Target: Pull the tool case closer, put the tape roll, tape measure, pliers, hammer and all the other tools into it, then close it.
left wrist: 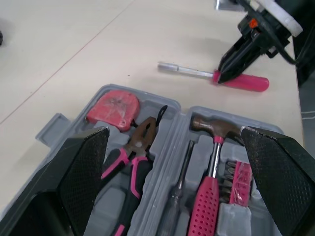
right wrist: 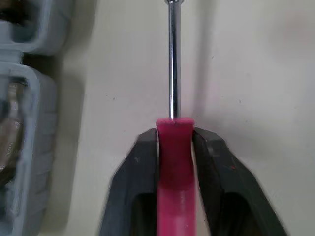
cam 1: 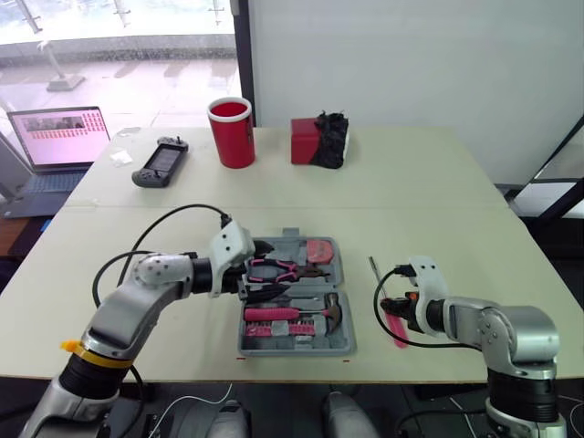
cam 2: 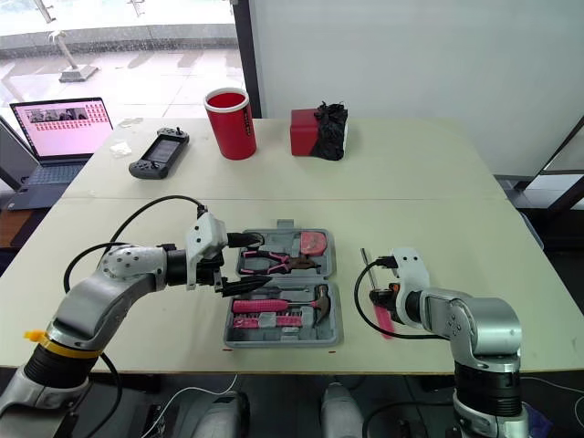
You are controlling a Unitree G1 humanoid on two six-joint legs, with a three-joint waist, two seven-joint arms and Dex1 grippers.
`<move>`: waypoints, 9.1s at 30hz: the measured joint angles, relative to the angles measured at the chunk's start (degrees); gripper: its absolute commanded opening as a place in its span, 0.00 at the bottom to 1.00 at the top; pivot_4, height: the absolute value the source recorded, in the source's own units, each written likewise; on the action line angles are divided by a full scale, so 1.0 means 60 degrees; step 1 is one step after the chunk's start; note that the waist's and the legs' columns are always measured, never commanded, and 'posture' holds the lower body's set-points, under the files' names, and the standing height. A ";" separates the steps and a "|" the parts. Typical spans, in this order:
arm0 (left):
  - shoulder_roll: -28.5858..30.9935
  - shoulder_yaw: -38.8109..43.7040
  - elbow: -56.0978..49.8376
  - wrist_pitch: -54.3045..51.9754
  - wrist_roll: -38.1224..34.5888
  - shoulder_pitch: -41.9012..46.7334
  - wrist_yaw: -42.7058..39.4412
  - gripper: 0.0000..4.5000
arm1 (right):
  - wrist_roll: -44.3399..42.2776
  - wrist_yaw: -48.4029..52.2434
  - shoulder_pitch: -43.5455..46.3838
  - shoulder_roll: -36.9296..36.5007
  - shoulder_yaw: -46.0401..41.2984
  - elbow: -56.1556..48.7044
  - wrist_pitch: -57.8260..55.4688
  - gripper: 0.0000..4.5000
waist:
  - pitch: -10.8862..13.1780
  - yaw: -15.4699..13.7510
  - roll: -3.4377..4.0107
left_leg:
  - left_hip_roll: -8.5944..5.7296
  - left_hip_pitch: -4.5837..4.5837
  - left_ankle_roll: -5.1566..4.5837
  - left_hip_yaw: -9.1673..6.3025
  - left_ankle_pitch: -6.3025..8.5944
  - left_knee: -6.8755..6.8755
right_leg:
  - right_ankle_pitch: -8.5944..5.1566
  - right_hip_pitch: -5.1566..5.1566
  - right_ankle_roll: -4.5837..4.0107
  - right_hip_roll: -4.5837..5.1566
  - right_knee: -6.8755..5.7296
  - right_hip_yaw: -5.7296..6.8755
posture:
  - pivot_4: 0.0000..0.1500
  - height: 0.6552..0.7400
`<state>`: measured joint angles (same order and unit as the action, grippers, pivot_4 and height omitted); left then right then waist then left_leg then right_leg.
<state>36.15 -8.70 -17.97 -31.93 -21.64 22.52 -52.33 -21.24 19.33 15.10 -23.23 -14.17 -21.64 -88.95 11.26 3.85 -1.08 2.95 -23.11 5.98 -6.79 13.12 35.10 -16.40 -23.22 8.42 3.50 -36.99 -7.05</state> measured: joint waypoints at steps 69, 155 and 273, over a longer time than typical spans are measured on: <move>-0.0178 0.0000 -0.0310 0.0879 0.0840 -0.2056 0.0838 1.00 | 0.6235 1.0844 0.0917 -0.5144 0.5261 0.2748 0.9835 0.08 | 0.0037 -0.0168 0.0029 | -0.0003 0.0122 0.0018 0.0005 -0.0013 0.0008 | -0.0005 0.0118 -0.0001 0.0010 -0.0017 0.0003 | 1.00 1.00; 0.1806 0.2507 -0.0491 0.2151 0.0368 -0.5914 -0.1030 1.00 | 0.1452 0.8011 0.7679 -0.3117 1.0959 0.0144 0.2231 0.09 | 0.0063 -0.0036 0.0055 | 0.0007 -0.0094 0.0019 0.0012 -0.0012 -0.0019 | 0.0003 -0.0145 -0.0005 0.0014 -0.0035 0.0015 | 1.00 1.00; -0.0137 0.0450 0.6783 0.4686 0.2443 -0.0273 -0.0826 0.01 | 0.3742 0.7068 0.2714 -0.2502 0.5275 0.7028 1.3849 0.00 | 0.0045 0.0017 0.0030 | 0.0003 -0.0005 0.0030 0.0004 -0.0023 0.0009 | 0.0035 -0.0016 0.0037 0.0005 -0.0040 0.0016 | 1.00 1.00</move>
<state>35.33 -6.01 22.73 -3.81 -6.97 20.89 -57.29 1.21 61.74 31.38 -38.24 17.48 20.53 -5.86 11.52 3.95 -0.91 2.97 -23.14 6.16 -6.77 12.98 35.16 -16.19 -23.31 8.65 3.53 -37.23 -6.95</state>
